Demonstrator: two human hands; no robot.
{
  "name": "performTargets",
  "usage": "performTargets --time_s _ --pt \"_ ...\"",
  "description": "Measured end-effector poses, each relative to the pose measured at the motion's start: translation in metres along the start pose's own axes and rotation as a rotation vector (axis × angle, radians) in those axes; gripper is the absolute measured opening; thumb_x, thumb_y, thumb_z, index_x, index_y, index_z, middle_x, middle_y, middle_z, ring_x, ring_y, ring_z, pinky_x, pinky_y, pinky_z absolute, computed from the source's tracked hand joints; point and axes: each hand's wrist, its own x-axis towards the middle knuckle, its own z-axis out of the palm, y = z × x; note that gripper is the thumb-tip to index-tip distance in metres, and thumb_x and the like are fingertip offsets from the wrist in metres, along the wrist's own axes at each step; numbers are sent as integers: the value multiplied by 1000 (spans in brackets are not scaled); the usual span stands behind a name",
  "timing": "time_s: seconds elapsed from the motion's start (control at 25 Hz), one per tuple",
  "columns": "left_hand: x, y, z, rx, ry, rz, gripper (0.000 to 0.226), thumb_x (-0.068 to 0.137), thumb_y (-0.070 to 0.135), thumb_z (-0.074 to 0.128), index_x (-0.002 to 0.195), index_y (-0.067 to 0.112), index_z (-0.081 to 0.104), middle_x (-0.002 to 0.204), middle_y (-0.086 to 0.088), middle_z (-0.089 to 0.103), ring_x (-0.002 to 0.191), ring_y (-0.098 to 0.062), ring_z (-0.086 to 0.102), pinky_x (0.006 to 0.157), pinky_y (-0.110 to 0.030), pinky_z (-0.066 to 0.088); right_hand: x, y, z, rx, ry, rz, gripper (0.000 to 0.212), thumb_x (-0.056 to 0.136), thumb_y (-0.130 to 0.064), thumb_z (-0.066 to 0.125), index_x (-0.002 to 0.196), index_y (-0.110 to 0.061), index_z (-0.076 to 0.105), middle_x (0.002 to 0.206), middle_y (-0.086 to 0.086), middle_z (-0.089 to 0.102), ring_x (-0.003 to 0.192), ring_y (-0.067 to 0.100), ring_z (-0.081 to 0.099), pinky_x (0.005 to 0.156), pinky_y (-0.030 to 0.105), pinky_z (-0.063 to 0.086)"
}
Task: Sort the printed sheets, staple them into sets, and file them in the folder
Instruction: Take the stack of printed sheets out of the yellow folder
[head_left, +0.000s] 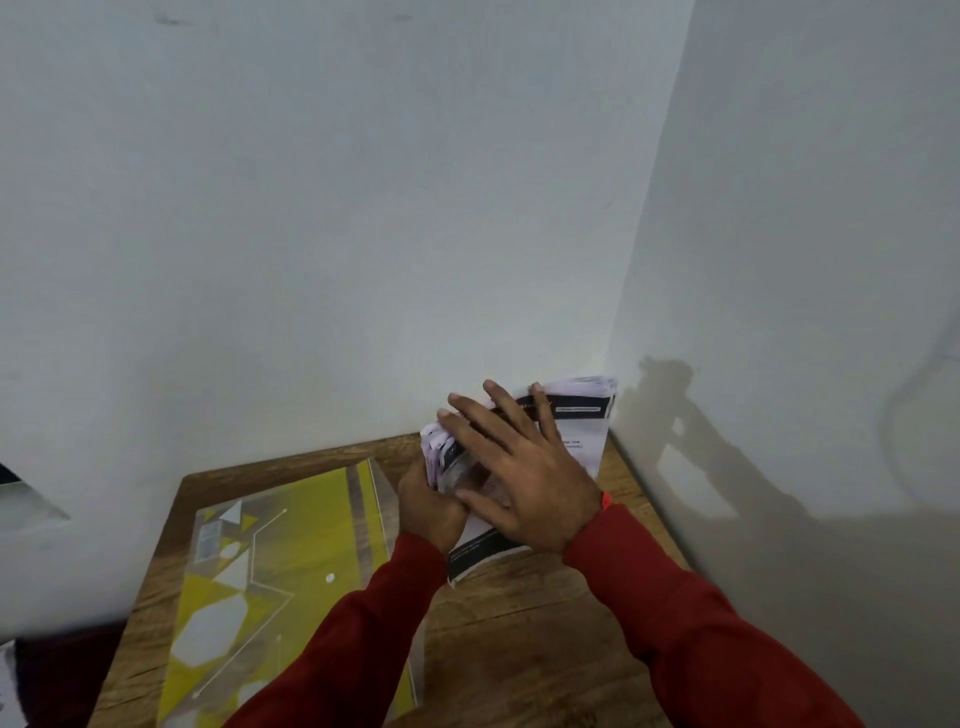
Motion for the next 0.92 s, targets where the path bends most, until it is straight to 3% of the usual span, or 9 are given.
performTargets --time_s 0.12,0.2,0.28,0.32,0.44,0.64,0.76,0.84,0.92 --pt "1 -4 0 -54 8 -21 33 81 17 76 108 29 62 104 26 68 100 0 65 87 -19 53 -8 11 -9 383 194 134 70 92 -29 61 150 -10 27 159 5 23 150 22 12 119 54 15" --pt "0 -7 1 -144 40 -169 30 79 11 77 98 30 66 93 20 73 92 -6 70 80 -26 58 -24 24 -9 666 535 499 74 87 -18 64 148 -4 26 157 10 25 147 16 19 120 35 21" --pt "-1 -9 1 -146 41 -180 33 77 10 79 99 30 66 93 18 74 90 -7 70 75 -23 58 -45 39 3 923 709 934 78 87 -37 60 150 -14 21 158 5 22 140 3 23 118 32 25" --pt "-1 -9 0 -148 36 -166 35 76 9 80 100 29 65 94 17 73 90 -6 70 75 -22 58 -52 42 10 1022 640 1038 81 85 -52 56 151 -21 20 157 1 24 137 0 26 118 37 28" --pt "1 -9 3 -168 44 -178 33 75 9 81 98 28 66 93 16 74 88 -7 71 75 -24 58 -64 48 33 1121 323 914 81 81 -67 55 149 -35 26 150 -13 38 134 1 39 112 43 36" --pt "9 -9 8 -227 75 -302 23 77 7 78 91 23 69 85 10 76 83 -15 73 75 -34 61 -65 52 51 1141 332 874 98 68 -50 78 146 -46 19 144 -11 43 130 10 47 104 41 45" --pt "16 -7 -4 -219 -59 -263 26 77 3 77 100 14 69 92 1 76 87 -20 72 76 -36 60 -74 67 54 1233 360 940 106 61 -38 86 144 -43 22 141 -8 47 126 11 50 101 36 46" --pt "17 -8 -11 -215 -143 -260 32 78 2 76 107 10 66 98 -2 75 91 -20 72 76 -34 59 -78 74 55 1301 241 904 95 62 -34 89 141 -31 36 134 -1 58 121 17 57 98 41 50" --pt "15 -17 -16 -240 -168 -316 35 79 4 76 112 9 64 103 -6 74 95 -24 71 77 -36 59 -79 73 58 1306 153 867 64 70 -26 85 126 -22 55 118 3 69 110 22 65 93 47 53"
